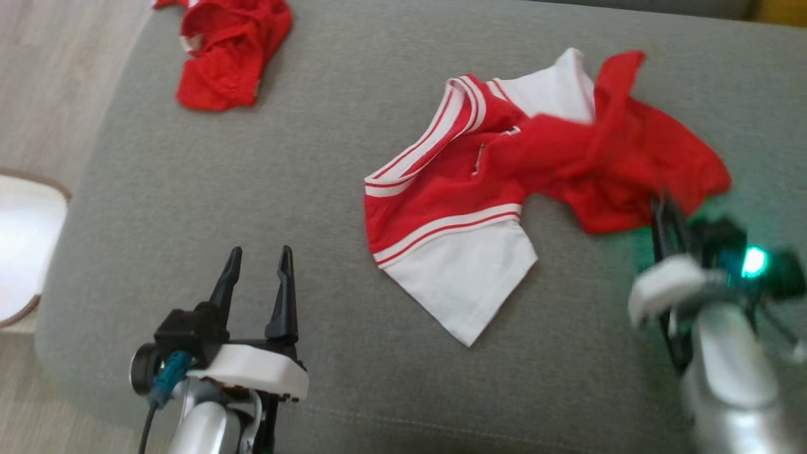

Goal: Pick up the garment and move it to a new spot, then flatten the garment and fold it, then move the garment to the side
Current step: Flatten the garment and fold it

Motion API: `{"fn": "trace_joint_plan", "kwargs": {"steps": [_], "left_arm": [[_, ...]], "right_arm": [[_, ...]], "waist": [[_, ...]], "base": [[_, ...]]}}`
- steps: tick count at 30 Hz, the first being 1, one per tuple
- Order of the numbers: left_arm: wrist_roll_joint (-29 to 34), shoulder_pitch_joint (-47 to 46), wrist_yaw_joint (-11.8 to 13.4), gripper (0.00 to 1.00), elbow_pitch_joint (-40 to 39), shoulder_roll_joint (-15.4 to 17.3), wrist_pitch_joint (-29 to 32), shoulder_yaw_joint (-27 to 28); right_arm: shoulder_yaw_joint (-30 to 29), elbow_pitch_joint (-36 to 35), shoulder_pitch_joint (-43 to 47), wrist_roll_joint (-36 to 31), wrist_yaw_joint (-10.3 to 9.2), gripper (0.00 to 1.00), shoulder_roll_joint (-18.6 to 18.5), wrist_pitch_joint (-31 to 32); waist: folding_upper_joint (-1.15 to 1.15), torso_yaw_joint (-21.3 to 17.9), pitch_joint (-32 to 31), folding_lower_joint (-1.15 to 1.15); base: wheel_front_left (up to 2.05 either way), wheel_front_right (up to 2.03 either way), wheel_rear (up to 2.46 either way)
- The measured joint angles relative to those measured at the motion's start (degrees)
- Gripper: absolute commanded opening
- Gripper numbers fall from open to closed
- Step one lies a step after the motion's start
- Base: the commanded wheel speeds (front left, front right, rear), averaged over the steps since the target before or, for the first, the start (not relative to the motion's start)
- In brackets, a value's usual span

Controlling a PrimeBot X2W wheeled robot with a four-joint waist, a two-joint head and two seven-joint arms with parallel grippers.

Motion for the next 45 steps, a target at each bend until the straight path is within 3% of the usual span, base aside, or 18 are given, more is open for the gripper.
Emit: {"fn": "trace_joint_plan", "kwargs": {"steps": [6, 7, 8, 9, 17, 21, 24, 28, 34, 43, 44, 45], "left_arm": [[0.58, -0.01, -0.32, 1.0, -0.02, 0.0, 0.0, 0.58], [0.58, -0.01, -0.35, 1.0, -0.02, 0.0, 0.0, 0.6], [0.58, -0.01, -0.35, 1.0, -0.02, 0.0, 0.0, 0.6], [0.65, -0.01, -0.47, 1.0, -0.01, 0.0, 0.0, 0.63], [0.99, 0.02, -0.48, 1.0, 0.09, 0.0, 0.0, 0.63], [0.98, 0.07, -0.49, 1.0, 0.08, -0.01, 0.0, 0.51], [0.98, 0.07, -0.55, 1.0, 0.07, 0.0, 0.0, 0.32], [0.88, 0.03, -0.54, 1.0, 0.01, -0.01, 0.0, 0.03], [0.82, -0.06, -0.47, 1.0, -0.01, -0.01, 0.0, -0.66], [0.81, -0.81, -0.4, 1.0, -0.33, -0.02, 0.0, -1.36], [0.81, -0.81, -0.4, 1.0, -0.36, -0.02, 0.0, -1.37], [0.81, -0.81, -0.38, 1.0, -0.41, -0.02, 0.0, -1.38]], "right_arm": [[4.89, 0.58, 6.17, 7.81, 0.01, 0.0, 0.74, -0.22], [5.52, 0.37, 6.5, 8.7, 0.01, 0.22, 0.88, -0.23], [5.52, 0.37, 6.5, 8.7, 0.01, 0.71, 0.88, -0.23], [5.84, 0.19, 6.68, 9.68, 0.01, 1.0, 1.0, -0.23], [2.81, -10.99, 11.12, 13.21, 0.03, 1.0, 1.14, -0.23], [-1.59, -17.77, 11.2, 9.35, 0.03, 1.0, 1.14, 0.81], [-3.07, -18.45, 10.38, 5.91, 0.03, 1.0, 1.16, 3.37], [-3.77, -14.59, 6.17, 1.02, 0.04, 1.0, 0.53, 5.81], [-6.11, -6.15, -1.54, -5.09, 0.04, 1.0, -3.31, 6.3], [-6.32, 5.16, -8.92, -10.33, 0.04, 1.0, -6.47, 5.64], [-6.06, 6.08, -9.79, -10.71, 0.04, 0.84, -6.73, 5.34], [-5.8, 6.81, -10.63, -11.17, 0.04, 0.74, -7.02, 5.13]], "waist": [[0.0, -3.34, -0.04, 0.0], [0.0, -3.84, -0.08, 0.0], [0.0, -3.84, -0.08, 0.0], [0.0, -4.29, -0.14, 0.0], [0.0, -5.66, -1.69, 0.0], [0.0, -5.23, -2.03, 0.0], [0.0, -4.39, -1.9, 0.0], [0.0, -2.86, -1.16, 0.0], [0.0, 0.32, 0.54, 0.0], [0.0, 4.6, 3.02, 0.0], [0.0, 4.83, 3.25, 0.0], [0.0, 4.99, 3.45, 0.0]], "base": [[0.0, 0.0, 0.0], [0.0, 0.0, 0.0], [0.0, 0.0, 0.0], [0.0, 0.0, 0.0], [0.0, 0.0, 0.0], [0.0, 0.0, 0.0], [0.0, 0.0, 0.0], [0.0, 0.0, 0.0], [0.0, 0.0, 0.0], [0.0, 0.0, 0.0], [0.0, 0.0, 0.0], [0.0, 0.0, 0.0]]}}
